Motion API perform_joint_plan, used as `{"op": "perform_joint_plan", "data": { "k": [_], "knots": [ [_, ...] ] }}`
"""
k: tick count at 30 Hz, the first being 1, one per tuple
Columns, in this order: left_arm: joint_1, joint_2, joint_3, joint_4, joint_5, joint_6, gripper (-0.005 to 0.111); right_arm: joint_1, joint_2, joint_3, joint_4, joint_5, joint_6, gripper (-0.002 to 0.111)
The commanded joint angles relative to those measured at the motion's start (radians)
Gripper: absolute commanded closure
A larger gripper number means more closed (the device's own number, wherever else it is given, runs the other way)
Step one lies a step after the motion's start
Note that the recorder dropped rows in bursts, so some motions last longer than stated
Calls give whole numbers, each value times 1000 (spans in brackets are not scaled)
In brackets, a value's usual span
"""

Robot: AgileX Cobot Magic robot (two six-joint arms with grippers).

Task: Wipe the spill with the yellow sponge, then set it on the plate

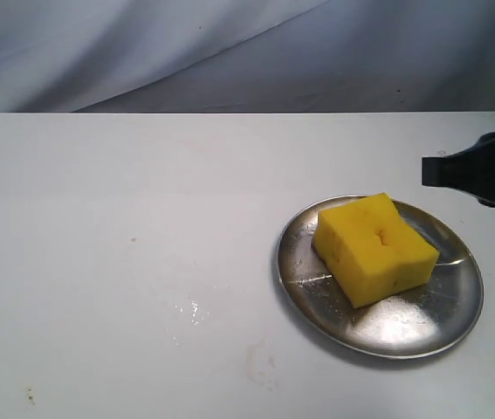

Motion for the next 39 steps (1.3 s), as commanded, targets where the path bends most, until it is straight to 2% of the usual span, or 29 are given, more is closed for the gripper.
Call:
{"op": "perform_joint_plan", "data": {
  "k": [1, 5, 8, 12, 18, 22, 29, 39],
  "knots": [
    [-1, -3, 0, 1, -6, -4, 107, 1, -126, 92, -1, -70, 73, 108],
    [-1, -3, 0, 1, -6, -4, 107, -11, -219, 163, -3, -77, 85, 108],
    [-1, -3, 0, 1, -6, -4, 107, -56, -307, 232, 38, -141, 38, 108],
    [-1, -3, 0, 1, -6, -4, 107, -138, -440, 345, 183, -273, -111, 108],
    [-1, -3, 0, 1, -6, -4, 107, -286, -605, 483, 202, -372, -219, 108],
    [-1, -3, 0, 1, -6, -4, 107, -297, -694, 581, 320, -482, -383, 108],
    [-1, -3, 0, 1, -6, -4, 107, -363, -838, 705, 348, -495, -474, 108],
    [-1, -3, 0, 1, -6, -4, 107, -418, -1022, 705, 304, -414, -478, 108]
  ]
}}
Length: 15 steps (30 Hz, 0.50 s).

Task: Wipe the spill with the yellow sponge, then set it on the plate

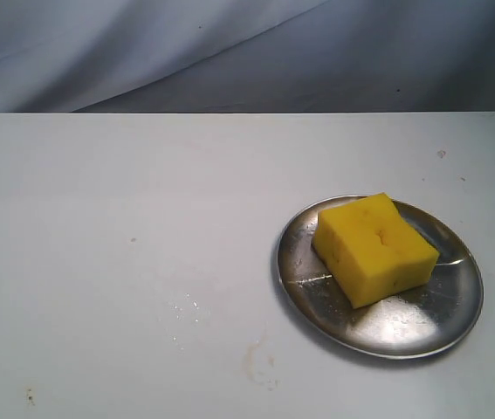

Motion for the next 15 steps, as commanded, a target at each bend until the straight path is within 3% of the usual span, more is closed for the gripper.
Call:
{"op": "perform_joint_plan", "data": {
  "k": [1, 15],
  "knots": [
    [-1, -3, 0, 1, -6, -4, 107, -35, -84, 3, -21, 73, 3, 108],
    [-1, -3, 0, 1, -6, -4, 107, -39, -101, 3, -12, 112, 9, 108]
  ]
}}
